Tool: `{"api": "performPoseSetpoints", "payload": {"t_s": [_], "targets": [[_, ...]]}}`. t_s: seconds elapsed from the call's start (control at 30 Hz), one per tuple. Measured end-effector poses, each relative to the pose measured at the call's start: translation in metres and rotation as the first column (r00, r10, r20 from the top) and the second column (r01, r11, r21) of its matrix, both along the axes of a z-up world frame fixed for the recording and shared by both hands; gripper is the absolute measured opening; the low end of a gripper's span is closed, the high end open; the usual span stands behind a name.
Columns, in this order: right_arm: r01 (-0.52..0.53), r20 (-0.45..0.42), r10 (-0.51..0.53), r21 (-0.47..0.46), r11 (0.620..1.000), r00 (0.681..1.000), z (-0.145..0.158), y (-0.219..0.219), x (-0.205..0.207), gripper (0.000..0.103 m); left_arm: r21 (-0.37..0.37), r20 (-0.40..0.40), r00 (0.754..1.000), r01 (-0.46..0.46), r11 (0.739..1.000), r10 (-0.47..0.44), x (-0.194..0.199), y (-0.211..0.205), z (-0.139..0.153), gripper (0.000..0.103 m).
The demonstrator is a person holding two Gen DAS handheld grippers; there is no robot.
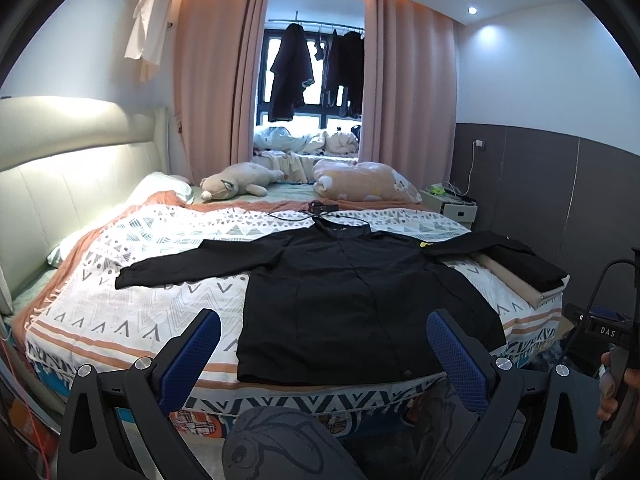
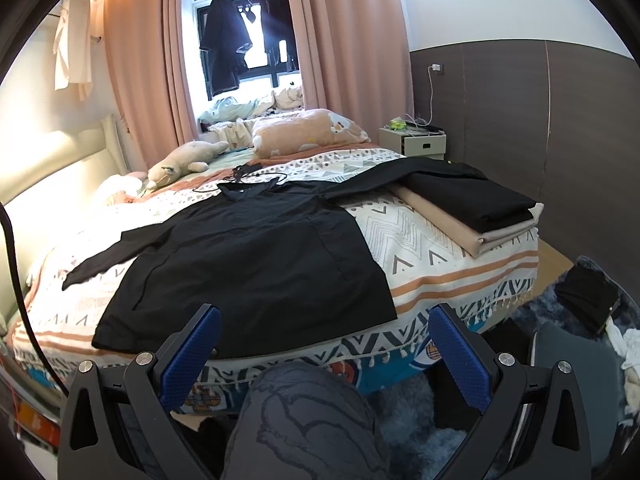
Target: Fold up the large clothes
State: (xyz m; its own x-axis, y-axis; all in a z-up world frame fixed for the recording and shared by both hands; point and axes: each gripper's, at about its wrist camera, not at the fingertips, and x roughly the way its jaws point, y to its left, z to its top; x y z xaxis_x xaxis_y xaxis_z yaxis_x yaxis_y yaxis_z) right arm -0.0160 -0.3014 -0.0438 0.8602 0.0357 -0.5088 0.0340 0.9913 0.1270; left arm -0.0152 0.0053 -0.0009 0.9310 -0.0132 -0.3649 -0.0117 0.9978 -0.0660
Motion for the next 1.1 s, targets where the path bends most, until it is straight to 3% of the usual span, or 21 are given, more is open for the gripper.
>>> {"api": "performPoseSetpoints", "payload": {"t_s": [0.23, 0.63, 1.1], "targets": [[-0.002, -0.008, 0.001, -0.011, 1.000, 1.000, -0.002, -0.001, 0.001, 0.103, -0.004, 0.004, 1.000, 0.001, 1.000, -0.001, 0.000, 0.003, -0.002, 0.103], [-0.003, 0.037, 0.003, -0.009, 1.000, 0.999, 0.021, -0.002, -0.001, 0.103, -0.022, -0.006, 1.000, -0.020, 1.000, 0.020, 0.003, 0.011, -0.004, 0.103], [-0.063, 0.028, 0.062, 0.007, 0.998, 0.998, 0.028, 0.028, 0.080, 0.103, -0.029, -0.086, 0.995, -0.062, 0.998, 0.060, 0.064, 0.038, -0.012, 0.103]]}}
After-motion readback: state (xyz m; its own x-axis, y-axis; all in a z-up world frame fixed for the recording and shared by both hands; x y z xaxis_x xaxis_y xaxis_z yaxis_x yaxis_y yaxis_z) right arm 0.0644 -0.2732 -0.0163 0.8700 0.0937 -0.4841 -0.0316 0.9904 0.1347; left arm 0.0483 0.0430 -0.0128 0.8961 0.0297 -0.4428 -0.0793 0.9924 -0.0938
